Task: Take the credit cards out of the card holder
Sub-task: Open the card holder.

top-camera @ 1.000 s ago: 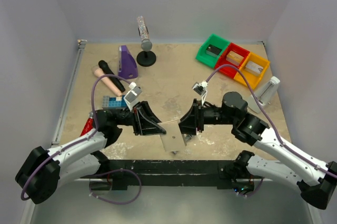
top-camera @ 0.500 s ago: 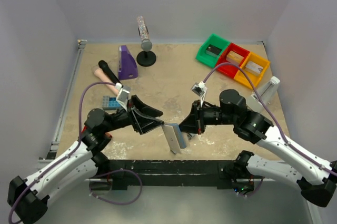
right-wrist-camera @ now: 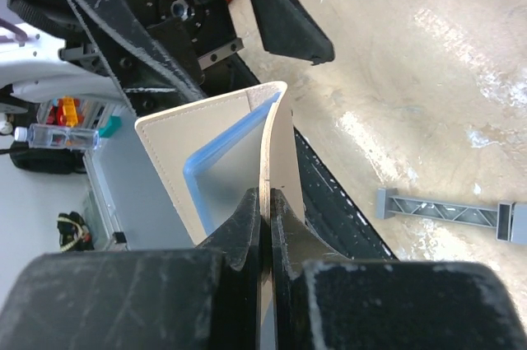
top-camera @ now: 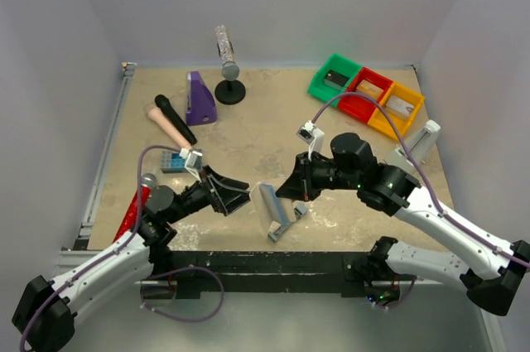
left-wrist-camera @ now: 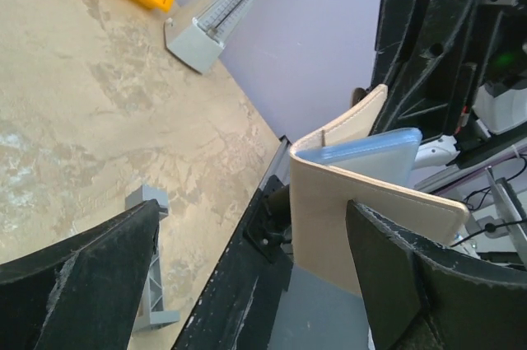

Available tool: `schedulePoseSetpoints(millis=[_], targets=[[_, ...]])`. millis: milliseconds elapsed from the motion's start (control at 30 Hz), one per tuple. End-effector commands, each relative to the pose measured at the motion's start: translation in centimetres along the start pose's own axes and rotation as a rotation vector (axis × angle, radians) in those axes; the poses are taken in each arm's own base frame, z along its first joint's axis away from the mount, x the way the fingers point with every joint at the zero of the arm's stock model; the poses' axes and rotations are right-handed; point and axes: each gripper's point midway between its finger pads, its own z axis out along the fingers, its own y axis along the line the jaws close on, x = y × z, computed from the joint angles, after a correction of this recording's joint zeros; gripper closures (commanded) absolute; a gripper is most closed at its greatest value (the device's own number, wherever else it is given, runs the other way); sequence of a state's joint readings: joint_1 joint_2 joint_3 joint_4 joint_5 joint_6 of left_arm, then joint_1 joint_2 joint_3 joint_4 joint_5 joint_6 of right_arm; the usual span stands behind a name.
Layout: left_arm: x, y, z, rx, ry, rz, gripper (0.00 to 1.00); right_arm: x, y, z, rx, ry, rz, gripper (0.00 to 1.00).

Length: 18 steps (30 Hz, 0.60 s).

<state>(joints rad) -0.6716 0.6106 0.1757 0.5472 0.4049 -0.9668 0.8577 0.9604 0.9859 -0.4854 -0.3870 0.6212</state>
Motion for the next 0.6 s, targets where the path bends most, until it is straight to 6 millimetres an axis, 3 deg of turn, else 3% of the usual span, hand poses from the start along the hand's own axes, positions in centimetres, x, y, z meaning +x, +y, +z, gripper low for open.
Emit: schedulePoseSetpoints(millis=[0,333,467,567], targets=[[-2.7,-3.6,-0.5,0.140,-0.125,0.016,0.00,-1.3,0.2,-0.4,0.009,-0.077,0.011,1.00],[-1.7,-5.5,-0.1,0.223,-0.065,-0.003,0.00,-1.3,-0.1,0.9,-0.004,-0.081,0.050,1.00],[-0.4,-6.5,0.6,0.222,0.005,0.060,0.00,-1.4,0.1,1.0,-0.016,-0.083,0.059,1.00],[0.3,-6.8,1.1,0.199,0.042,0.117,0.09,-1.6,0.3,1.0,-0.023,-0.092,0.065,1.00]])
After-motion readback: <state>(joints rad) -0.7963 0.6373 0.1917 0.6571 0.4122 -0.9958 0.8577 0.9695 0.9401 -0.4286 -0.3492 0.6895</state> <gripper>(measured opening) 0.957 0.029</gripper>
